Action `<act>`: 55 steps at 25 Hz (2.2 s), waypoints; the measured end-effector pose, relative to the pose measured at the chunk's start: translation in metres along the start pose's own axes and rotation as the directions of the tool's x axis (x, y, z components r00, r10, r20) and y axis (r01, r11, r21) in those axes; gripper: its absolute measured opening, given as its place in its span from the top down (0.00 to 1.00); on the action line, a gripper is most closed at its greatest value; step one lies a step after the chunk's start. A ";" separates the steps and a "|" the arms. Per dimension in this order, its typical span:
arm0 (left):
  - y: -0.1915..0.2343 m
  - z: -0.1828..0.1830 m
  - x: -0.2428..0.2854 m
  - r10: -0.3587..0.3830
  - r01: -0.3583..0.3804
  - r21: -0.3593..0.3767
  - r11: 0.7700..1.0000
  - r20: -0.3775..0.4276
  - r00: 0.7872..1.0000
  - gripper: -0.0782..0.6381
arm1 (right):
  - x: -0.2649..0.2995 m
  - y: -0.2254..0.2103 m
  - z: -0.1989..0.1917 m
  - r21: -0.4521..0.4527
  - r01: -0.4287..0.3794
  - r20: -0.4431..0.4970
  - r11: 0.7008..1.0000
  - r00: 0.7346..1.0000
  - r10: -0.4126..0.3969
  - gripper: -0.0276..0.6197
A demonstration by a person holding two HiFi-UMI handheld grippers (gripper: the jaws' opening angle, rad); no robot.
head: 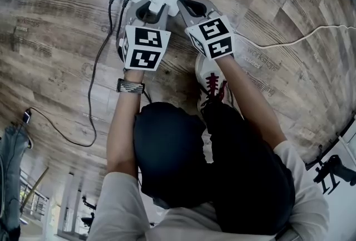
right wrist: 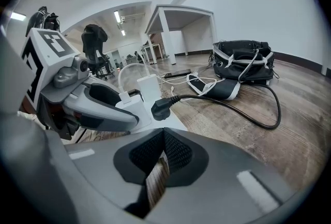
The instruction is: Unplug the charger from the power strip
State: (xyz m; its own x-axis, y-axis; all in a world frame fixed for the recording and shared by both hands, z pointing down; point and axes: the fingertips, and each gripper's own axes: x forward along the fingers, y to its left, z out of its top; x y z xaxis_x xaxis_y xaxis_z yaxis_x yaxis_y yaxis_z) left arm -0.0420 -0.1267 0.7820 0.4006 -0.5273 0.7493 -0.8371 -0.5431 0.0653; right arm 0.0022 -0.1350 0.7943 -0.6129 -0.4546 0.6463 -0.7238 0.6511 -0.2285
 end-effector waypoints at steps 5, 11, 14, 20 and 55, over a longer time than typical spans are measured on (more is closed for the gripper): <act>0.000 0.000 0.000 0.015 -0.014 0.027 1.000 -0.020 1.000 0.70 | 0.000 0.001 0.000 -0.005 0.005 0.003 1.000 1.000 -0.005 0.95; 0.004 -0.002 -0.002 -0.039 0.043 -0.131 0.990 0.032 0.999 0.69 | 0.000 0.001 0.000 -0.008 0.006 0.007 1.000 1.000 -0.006 0.95; 0.005 -0.001 -0.003 -0.072 0.090 -0.250 0.964 0.080 0.994 0.68 | 0.000 0.001 0.000 -0.012 0.006 0.012 1.000 1.000 -0.006 0.95; 0.006 -0.001 -0.003 -0.062 0.082 -0.254 0.964 0.085 0.994 0.68 | 0.001 0.002 0.000 -0.004 0.000 0.011 1.000 1.000 0.000 0.95; 0.007 -0.001 -0.006 0.010 -0.006 -0.105 0.994 0.033 0.999 0.69 | 0.002 0.004 -0.001 0.002 -0.004 0.037 1.000 0.999 0.004 0.95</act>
State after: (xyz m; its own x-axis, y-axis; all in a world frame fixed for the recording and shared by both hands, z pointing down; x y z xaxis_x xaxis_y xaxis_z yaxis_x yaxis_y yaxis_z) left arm -0.0507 -0.1262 0.7785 0.4046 -0.5541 0.7275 -0.8742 -0.4679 0.1297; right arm -0.0018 -0.1326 0.7949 -0.6271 -0.4745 0.6178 -0.7221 0.6516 -0.2324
